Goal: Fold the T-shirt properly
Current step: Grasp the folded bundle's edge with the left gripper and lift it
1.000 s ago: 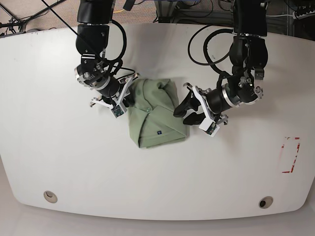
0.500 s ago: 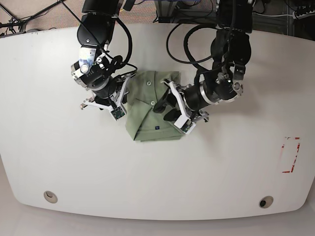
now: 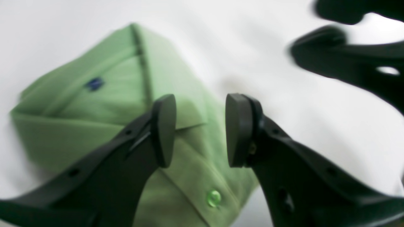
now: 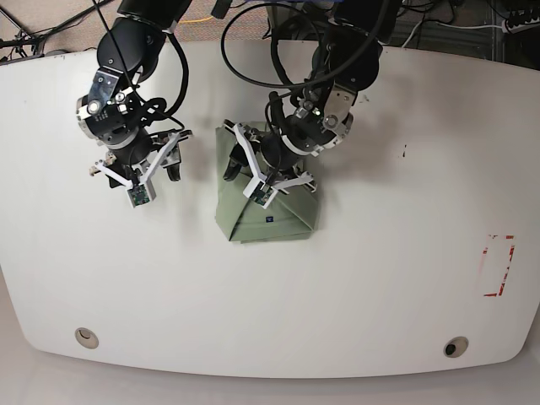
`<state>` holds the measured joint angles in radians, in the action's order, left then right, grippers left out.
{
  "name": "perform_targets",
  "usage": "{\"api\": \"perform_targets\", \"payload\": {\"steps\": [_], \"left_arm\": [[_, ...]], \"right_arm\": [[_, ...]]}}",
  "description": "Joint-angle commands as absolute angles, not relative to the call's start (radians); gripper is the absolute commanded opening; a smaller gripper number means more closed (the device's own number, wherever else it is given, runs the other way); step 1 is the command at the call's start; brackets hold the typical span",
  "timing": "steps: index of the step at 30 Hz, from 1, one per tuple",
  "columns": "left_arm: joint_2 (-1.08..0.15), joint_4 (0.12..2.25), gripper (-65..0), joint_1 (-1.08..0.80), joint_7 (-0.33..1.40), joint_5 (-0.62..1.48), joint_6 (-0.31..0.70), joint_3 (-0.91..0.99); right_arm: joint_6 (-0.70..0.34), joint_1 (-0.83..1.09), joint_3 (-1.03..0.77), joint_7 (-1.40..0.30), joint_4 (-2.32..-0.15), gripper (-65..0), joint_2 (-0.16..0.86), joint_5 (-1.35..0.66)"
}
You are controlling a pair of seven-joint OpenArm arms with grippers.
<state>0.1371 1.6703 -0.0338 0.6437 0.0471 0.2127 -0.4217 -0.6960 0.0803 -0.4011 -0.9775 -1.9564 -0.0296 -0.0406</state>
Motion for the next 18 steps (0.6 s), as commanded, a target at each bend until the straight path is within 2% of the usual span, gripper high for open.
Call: {"api": "perform_targets", "payload": {"steps": [1, 7, 12, 18], "left_arm": [[0.145, 1.692, -40.8, -0.056, 0.579, 0.016, 0.159, -0.452], [0.139, 1.666, -40.8, -0.119, 0.467, -0.074, 0.068, -0.472], [0.130, 1.587, -40.8, -0.127, 0.394, -0.107, -0.002, -0.469], [0.070, 1.442, -40.8, -0.120, 0.352, -0.104, -0.010, -0.449]], "right_arm": [[-0.698, 0.071, -0.446, -0.970, -1.957, -30.6, 0.008, -0.125], [-0.698, 0.064, -0.584, -1.004, -1.877, -30.6, 0.050, -0.239], [-0.698, 0.067, -0.595, -1.004, -1.821, -30.6, 0.099, -0.309], [-0.698, 0.071, -0.596, -1.004, -1.819, -30.8, 0.107, -0.326]]}}
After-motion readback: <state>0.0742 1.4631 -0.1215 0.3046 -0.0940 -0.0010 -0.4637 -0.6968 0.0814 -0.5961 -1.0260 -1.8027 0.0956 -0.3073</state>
